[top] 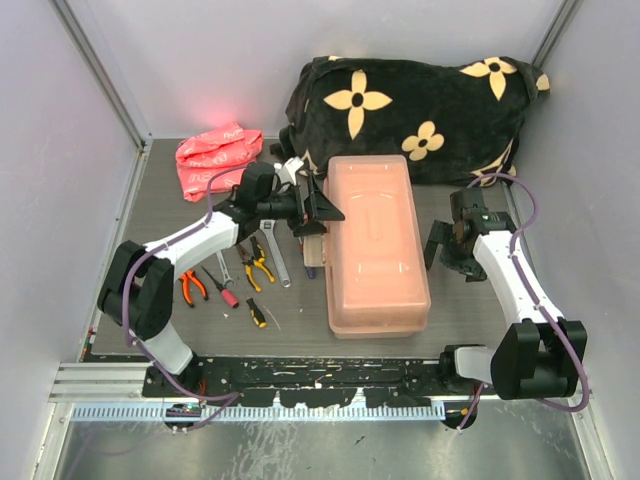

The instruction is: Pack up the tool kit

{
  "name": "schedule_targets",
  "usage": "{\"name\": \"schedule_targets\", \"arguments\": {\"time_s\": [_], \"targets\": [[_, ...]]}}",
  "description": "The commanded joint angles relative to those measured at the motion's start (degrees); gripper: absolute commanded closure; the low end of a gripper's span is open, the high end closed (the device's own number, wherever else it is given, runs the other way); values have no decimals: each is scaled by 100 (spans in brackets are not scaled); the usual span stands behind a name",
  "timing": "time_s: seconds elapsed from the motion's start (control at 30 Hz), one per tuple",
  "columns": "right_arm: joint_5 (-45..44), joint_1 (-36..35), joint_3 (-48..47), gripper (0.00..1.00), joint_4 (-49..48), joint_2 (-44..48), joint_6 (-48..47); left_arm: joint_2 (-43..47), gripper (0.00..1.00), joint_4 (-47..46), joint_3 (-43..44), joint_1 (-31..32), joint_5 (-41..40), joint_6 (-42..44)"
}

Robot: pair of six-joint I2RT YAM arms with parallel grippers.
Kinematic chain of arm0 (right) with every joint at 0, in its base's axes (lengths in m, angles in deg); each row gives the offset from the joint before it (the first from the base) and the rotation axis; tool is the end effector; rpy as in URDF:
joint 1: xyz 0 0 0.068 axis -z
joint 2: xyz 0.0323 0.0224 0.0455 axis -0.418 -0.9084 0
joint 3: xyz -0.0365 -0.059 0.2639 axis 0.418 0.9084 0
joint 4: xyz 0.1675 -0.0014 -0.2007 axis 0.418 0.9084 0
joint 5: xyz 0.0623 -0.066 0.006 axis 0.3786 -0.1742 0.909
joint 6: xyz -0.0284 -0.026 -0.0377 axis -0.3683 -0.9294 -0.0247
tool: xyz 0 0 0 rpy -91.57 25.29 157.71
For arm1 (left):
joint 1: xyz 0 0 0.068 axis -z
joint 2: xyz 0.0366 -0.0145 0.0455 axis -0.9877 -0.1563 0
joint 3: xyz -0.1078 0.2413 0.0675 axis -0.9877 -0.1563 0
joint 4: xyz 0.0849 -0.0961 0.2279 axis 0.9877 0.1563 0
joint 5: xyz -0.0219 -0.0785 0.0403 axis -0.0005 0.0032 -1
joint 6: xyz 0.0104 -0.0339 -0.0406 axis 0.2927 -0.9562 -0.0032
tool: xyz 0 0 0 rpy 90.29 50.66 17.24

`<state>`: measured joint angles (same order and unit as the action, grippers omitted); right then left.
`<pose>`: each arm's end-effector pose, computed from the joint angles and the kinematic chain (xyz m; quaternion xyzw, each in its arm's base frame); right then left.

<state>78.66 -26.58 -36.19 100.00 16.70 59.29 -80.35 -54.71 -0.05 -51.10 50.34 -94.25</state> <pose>0.2225 0.0022 0.2608 0.1591 0.9721 -0.0383 0.1681 0.3147 -0.2086 0.2640 0.0158 0.8131 -0.5598 0.1591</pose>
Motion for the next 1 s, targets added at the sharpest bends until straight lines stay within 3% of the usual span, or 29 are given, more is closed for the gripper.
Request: {"name": "schedule_targets", "arguments": {"time_s": [0.0, 0.43, 0.57, 0.77, 0.97], "targets": [[517, -50, 261, 0, -300, 188, -66, 14, 2, -684, 302, 136, 148, -295], [477, 20, 735, 0, -289, 572, -56, 347, 2, -1033, 537, 356, 238, -751], [482, 20, 838, 0, -269, 689, -14, 482, 2, -436, 557, 40, -39, -195], [348, 33, 843, 0, -171, 804, 49, 185, 2, 812, 1075, -1034, -553, 914], [-125, 134, 527, 0, -105, 771, 413, -524, 2, 1840, 1789, -1095, -984, 2001]]}}
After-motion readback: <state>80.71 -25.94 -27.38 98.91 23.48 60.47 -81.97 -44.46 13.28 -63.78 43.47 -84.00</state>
